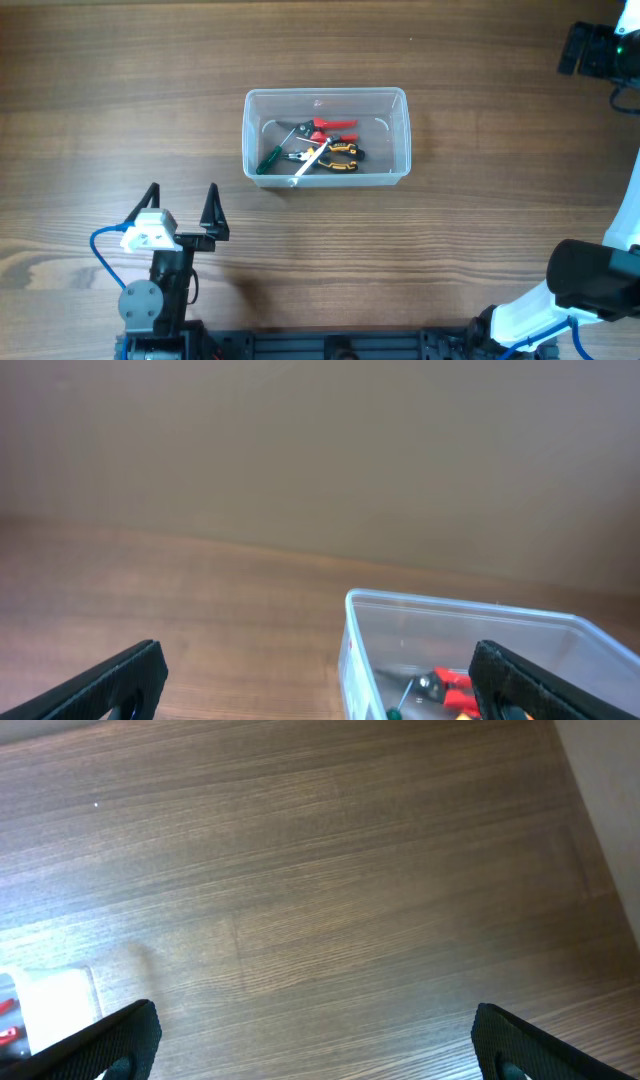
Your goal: Pack container
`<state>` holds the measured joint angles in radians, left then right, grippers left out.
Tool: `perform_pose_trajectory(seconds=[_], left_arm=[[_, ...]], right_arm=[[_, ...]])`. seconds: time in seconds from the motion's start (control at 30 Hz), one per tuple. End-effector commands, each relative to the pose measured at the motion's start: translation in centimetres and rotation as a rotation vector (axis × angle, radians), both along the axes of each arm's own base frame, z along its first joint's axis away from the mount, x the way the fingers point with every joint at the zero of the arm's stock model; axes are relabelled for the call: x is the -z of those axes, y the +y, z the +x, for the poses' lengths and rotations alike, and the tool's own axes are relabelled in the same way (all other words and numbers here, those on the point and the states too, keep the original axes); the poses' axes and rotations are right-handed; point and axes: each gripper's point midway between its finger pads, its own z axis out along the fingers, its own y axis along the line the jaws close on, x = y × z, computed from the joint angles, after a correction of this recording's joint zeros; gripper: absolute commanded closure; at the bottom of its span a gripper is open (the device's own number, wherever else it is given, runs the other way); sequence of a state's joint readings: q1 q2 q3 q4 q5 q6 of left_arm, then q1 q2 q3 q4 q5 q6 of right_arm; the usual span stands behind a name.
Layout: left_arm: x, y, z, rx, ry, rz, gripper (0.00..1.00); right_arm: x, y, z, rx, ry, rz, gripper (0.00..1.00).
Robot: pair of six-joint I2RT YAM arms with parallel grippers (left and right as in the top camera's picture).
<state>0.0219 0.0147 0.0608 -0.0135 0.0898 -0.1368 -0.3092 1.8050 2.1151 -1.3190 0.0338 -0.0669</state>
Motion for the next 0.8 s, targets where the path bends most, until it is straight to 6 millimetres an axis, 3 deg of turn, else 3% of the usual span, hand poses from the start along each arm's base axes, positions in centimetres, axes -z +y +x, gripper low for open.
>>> perform_pose_trajectory(seconds=[0.0, 0.1, 0.77], left_arm=[[2.4, 0.3, 0.0, -0.012, 0.085, -0.035, 0.0], [4.2, 0.2, -0.1, -0.011, 0.156, -0.037, 0.0], [4.1, 0.2, -0.1, -0.011, 0.152, -0.036, 0.0]], right_arm=[[-0.4, 0.3, 0.0, 0.007, -0.016, 0.012, 0.0], [-0.4, 0.3, 0.0, 0.007, -0.016, 0.012, 0.0], [-0.4, 0.3, 0.0, 0.007, -0.016, 0.012, 0.0]])
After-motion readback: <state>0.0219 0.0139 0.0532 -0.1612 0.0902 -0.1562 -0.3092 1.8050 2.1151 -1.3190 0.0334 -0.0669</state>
